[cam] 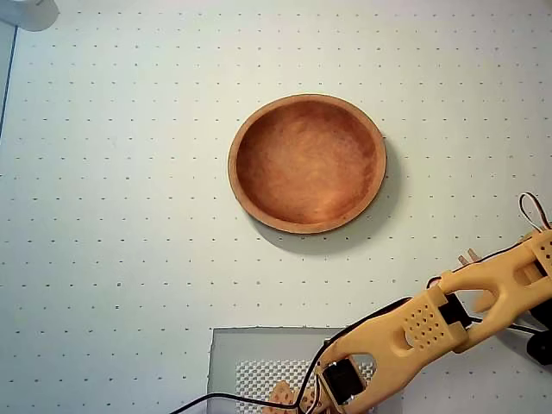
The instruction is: Grasp a clothespin and put it in the bowl.
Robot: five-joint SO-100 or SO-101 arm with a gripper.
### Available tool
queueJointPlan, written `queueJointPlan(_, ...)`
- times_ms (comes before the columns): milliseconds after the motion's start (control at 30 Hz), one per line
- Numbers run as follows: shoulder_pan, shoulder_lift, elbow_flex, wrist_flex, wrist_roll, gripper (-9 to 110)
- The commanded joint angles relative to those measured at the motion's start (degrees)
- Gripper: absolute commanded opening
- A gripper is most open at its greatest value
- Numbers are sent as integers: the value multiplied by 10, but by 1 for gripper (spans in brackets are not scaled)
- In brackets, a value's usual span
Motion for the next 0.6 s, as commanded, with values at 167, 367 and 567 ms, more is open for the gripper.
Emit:
queueJointPlan(167, 4, 19, -49, -4, -36, 19)
queueJointPlan(367, 19, 19, -58, -4, -40, 19)
queueJointPlan(567, 17, 20, -58, -4, -40, 19)
